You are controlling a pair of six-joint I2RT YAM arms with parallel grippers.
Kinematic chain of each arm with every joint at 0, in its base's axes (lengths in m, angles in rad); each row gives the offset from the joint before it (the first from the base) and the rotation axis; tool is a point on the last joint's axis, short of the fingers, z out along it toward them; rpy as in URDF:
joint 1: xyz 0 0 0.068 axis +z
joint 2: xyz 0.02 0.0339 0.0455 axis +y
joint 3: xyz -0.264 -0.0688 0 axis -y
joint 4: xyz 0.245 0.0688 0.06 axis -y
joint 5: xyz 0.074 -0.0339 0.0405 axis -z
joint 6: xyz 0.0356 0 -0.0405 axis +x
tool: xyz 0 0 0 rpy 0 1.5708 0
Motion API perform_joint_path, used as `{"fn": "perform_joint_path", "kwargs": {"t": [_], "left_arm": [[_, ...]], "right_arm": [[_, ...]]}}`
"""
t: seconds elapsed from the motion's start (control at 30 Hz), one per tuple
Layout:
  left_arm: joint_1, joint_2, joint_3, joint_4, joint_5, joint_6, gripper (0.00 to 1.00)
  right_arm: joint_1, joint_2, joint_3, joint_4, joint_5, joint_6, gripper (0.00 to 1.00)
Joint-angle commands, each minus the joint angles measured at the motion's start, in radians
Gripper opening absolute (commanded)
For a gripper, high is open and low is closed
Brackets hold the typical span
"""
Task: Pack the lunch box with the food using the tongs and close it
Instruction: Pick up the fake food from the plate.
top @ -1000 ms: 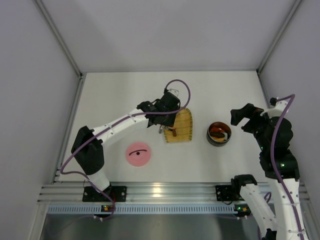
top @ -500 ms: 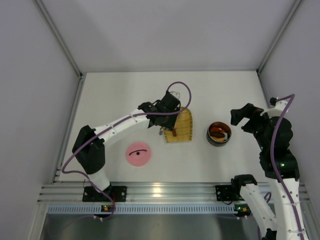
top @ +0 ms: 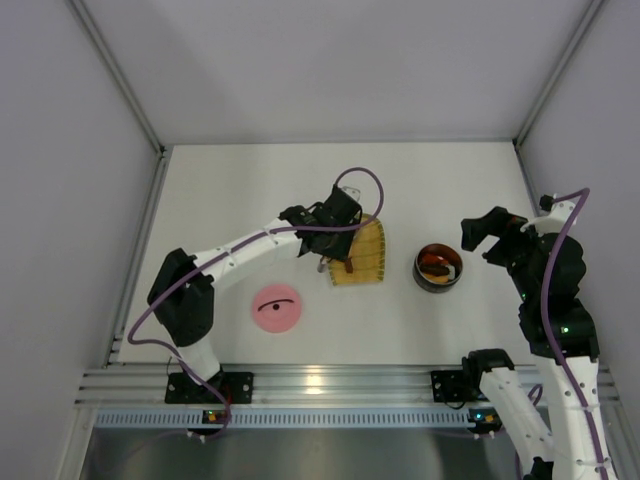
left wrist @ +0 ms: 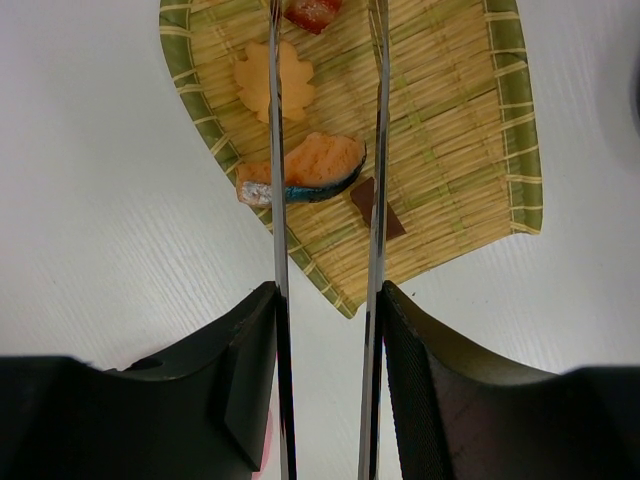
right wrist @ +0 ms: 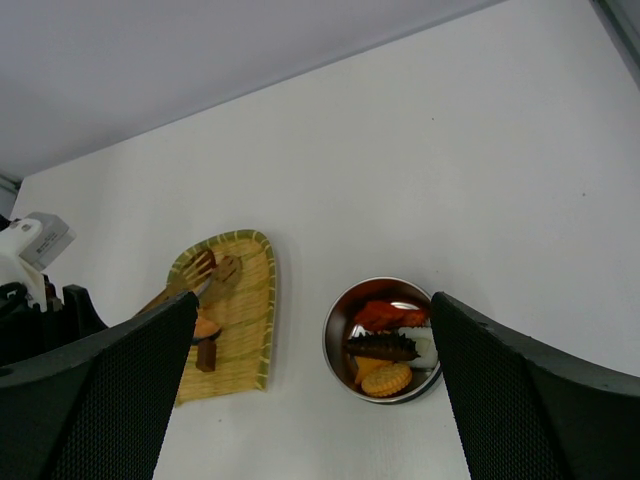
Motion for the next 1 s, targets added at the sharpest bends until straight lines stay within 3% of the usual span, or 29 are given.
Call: {"fn": "perform_joint_path", "kwargs": {"t": [0.0,0.2,0.5,0.7,0.97], "left_arm": [[0.002,0.009,0.000,0.037,-0.004,0.010,0.48],[0.002,0.017,0.003,0.038,-0.003,0.010,0.47],[0.002,0.000,0.022,0.029,0.004,0.010,0.21],[0.001,-0.058,0.051,0.027,0.049,0.010,0.16],[-0.065,-0.106,0.121,0.040,0.162,0.022,0.17]], "right_arm": [[-0.011,-0.006,0.017,-0.013,0.002,-0.007,0.98],[-0.010,-0.009,0.015,-0.013,0.002,-0.007,0.98],[-0.010,-0.012,0.015,-0.013,0.003,-0.007,0.98],[-0.011,-0.009,0.015,-0.013,0.003,-0.005,0.98],[-0.010,-0.008,0.018,-0.014,0.000,-0.002,0.98]]}}
